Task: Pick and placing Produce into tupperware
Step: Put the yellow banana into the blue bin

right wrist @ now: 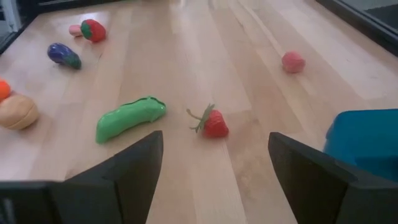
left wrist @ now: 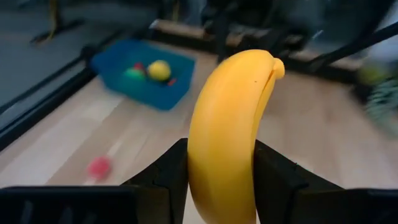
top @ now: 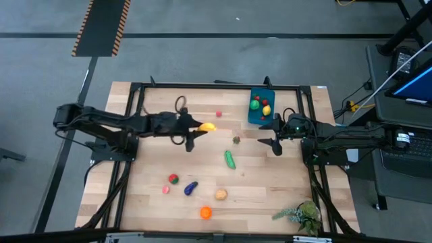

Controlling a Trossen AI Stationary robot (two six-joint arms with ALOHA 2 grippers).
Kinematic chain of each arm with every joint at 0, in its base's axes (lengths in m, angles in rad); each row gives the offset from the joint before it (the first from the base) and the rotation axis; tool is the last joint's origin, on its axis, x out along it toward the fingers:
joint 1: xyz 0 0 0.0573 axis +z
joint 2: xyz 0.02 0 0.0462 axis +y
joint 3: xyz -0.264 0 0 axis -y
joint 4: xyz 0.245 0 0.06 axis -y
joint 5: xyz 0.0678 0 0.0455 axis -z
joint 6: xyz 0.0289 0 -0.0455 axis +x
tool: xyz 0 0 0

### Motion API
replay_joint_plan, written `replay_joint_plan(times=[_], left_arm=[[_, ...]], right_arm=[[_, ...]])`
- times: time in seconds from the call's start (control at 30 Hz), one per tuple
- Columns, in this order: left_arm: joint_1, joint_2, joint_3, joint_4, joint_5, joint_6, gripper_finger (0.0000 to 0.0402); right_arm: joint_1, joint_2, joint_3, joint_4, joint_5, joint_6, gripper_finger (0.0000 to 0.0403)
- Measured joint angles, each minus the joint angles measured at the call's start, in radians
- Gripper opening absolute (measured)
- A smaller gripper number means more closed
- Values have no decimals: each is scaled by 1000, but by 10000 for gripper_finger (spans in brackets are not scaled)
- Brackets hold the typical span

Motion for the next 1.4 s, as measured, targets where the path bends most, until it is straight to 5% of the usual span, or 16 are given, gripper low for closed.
replay_joint_plan(times=[0.17,0.37,0.53,0.97,1.4], left_arm=[[17,-19,-184,369,155,22,129],[53,-18,-299,544,252,-1,129],[63,-18,-307,585,336,24,129],[63,44,-307,645,273,-1,129],[74,238,-225,765,400,5,129]], right_arm=[[0,0,0,9,-97,-6,292],[0,0,0,79,-203,-27,292],[0,0,0,123,-244,-30,292],[0,0,0,169,-244,5,292],[0,0,0,170,-244,26,292]])
